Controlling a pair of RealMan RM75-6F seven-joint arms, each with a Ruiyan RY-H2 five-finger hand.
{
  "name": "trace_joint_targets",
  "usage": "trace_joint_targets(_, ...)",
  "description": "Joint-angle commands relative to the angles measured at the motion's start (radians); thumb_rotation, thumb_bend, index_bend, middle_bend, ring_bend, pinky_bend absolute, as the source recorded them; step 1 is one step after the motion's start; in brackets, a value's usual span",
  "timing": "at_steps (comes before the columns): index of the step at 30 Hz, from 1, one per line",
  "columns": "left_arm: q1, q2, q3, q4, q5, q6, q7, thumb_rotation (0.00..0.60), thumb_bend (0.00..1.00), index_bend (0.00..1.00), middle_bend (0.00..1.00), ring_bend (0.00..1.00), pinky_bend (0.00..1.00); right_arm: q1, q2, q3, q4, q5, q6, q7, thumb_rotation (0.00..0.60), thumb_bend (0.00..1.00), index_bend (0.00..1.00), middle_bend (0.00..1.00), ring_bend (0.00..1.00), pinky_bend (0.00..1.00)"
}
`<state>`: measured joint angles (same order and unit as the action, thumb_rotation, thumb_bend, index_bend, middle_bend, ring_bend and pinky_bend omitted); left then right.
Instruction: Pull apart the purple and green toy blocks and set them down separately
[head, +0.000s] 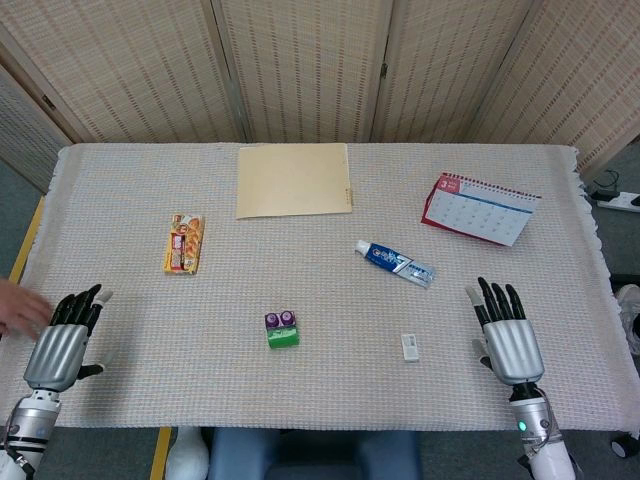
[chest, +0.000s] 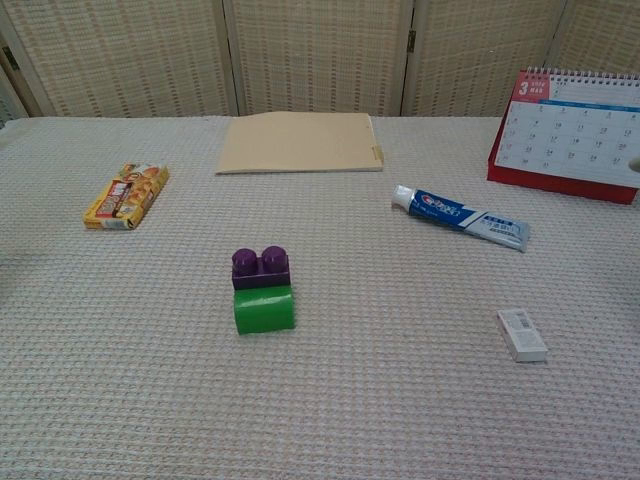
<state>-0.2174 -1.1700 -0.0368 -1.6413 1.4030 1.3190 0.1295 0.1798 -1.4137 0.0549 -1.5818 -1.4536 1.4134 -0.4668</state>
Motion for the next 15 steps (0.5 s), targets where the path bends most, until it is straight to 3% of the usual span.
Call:
trace_joint_targets(1,-0.002,-0.003,-0.001,0.001,-0.004,-0.004,0.006,0.600,0.32,0.05,0.00,0.00,0.00,0.003,0.003,-0.001,-0.001,0.003,-0.009,0.004,0.600,0.36,0.00,0.00,0.00,0.00)
trace_joint_targets(9,-0.013,-0.026,0.008,0.006,0.030,-0.012,-0.009,0.600,0.32,0.08,0.00,0.00,0.00,-0.010,0.017,-0.009,-0.013,-0.020,0.016,0.023,0.600,0.36,0.00,0.00,0.00,0.00)
trace_joint_targets(15,-0.009,-0.108,0.025,0.008,0.085,0.002,-0.136,0.600,0.32,0.17,0.00,0.00,0.00,-0.018,0.019,-0.015,-0.016,-0.043,0.035,0.032,0.600,0.36,0.00,0.00,0.00,0.00)
